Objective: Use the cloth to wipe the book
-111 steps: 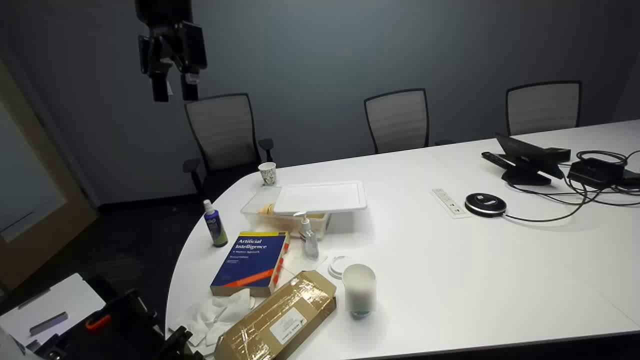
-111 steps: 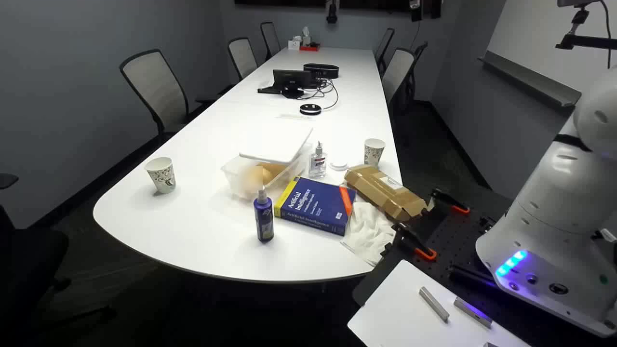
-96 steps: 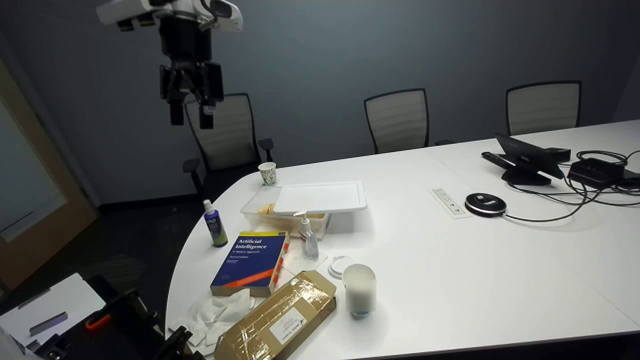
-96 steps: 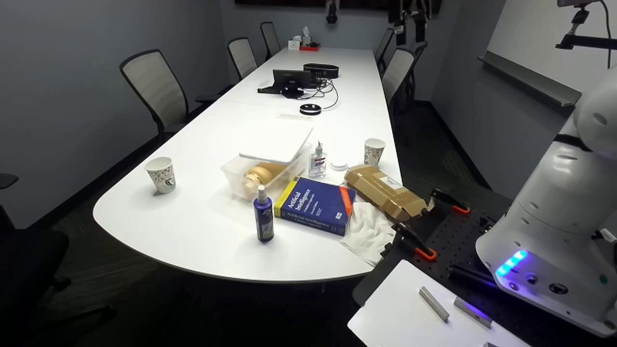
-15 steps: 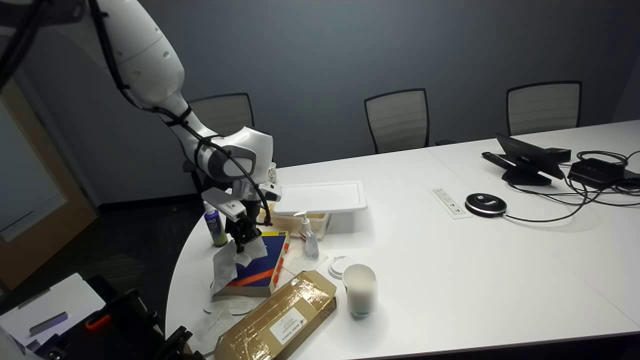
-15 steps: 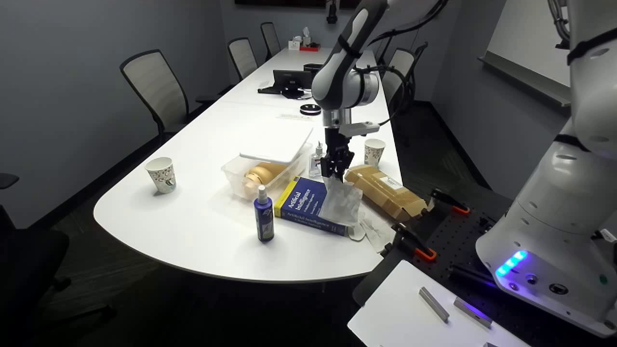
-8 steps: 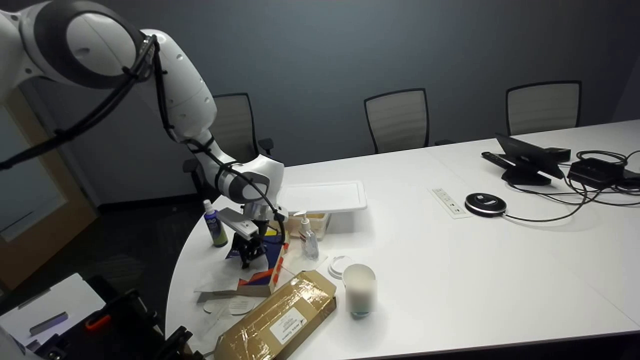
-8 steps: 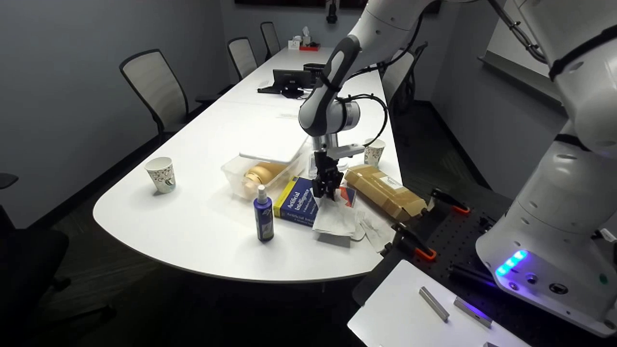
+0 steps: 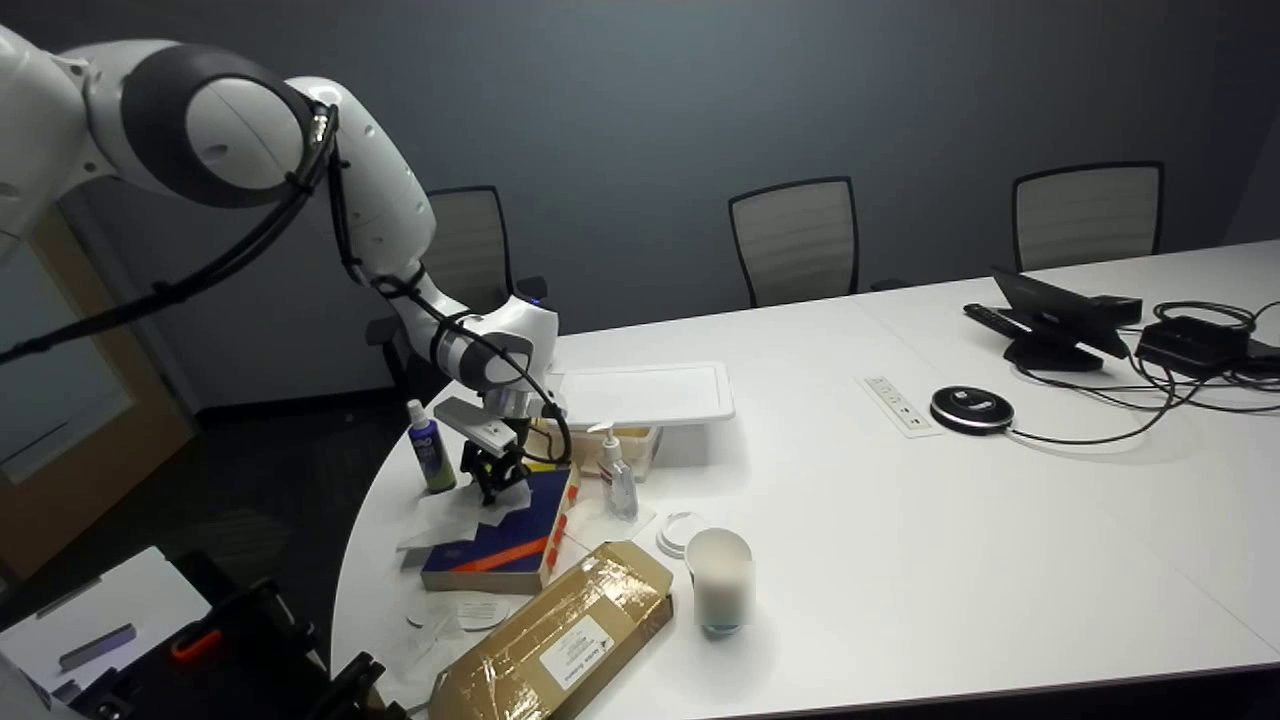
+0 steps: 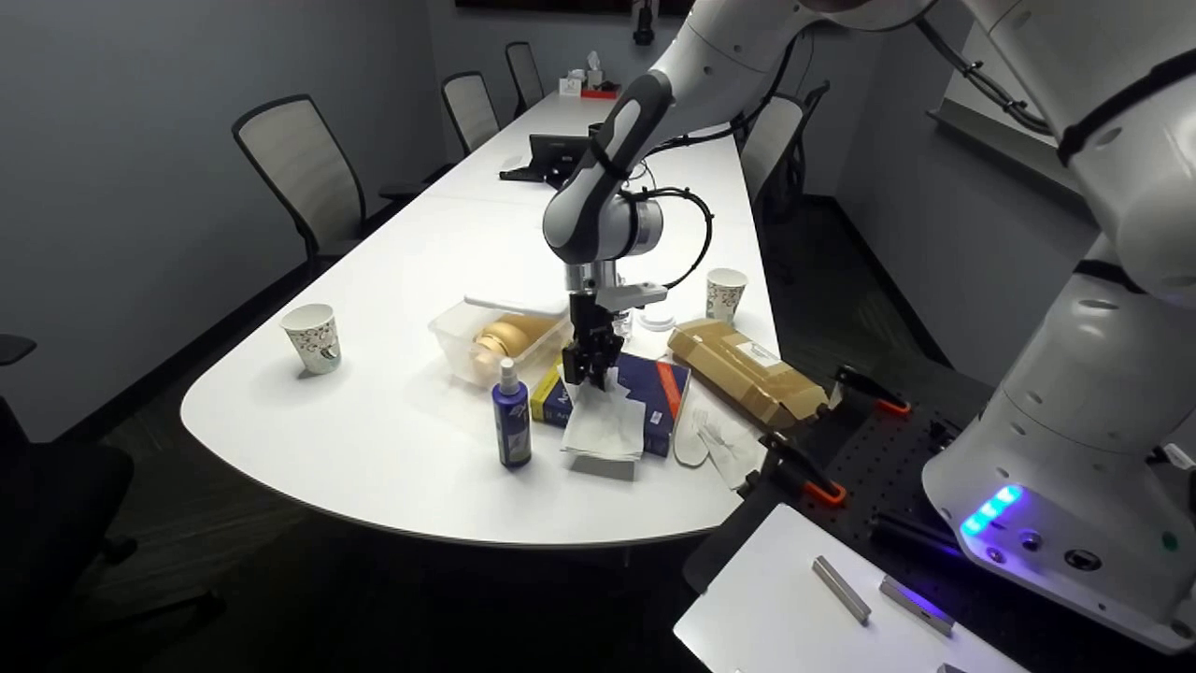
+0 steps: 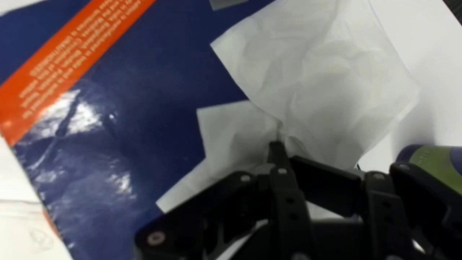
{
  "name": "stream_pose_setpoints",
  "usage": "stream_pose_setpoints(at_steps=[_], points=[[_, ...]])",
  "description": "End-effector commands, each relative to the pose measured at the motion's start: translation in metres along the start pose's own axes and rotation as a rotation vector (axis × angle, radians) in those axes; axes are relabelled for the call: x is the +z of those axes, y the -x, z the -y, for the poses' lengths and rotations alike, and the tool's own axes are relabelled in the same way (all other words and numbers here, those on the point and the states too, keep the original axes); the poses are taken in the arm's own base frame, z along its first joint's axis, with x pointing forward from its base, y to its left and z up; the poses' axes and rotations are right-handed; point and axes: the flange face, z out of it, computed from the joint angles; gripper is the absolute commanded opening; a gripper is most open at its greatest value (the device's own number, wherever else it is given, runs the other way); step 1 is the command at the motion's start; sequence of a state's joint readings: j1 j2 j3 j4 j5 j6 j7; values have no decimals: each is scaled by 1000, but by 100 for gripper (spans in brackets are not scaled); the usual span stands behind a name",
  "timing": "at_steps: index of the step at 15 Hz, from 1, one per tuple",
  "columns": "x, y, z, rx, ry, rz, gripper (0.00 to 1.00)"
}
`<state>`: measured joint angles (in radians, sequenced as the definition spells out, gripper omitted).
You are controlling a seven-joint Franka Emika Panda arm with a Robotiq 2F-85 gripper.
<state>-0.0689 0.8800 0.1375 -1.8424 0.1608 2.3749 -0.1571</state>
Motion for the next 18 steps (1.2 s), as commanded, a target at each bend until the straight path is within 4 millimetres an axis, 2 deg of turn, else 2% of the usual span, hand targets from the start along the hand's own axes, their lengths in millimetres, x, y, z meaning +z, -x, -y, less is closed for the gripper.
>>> stream_pose_setpoints(at_steps=[1,5,8,10,15,18], points=[[-2,-20,4,-21,1,-37,0],[-16,-38,-4,-5,-17,-75,0],[-26,-49,-18,25,-19,-104,0],[-29,-49,-32,52,-12,-111,0],[-29,-25,-69,129,5,-93,0],[-20,-6,-77,153,-26,-59,0]])
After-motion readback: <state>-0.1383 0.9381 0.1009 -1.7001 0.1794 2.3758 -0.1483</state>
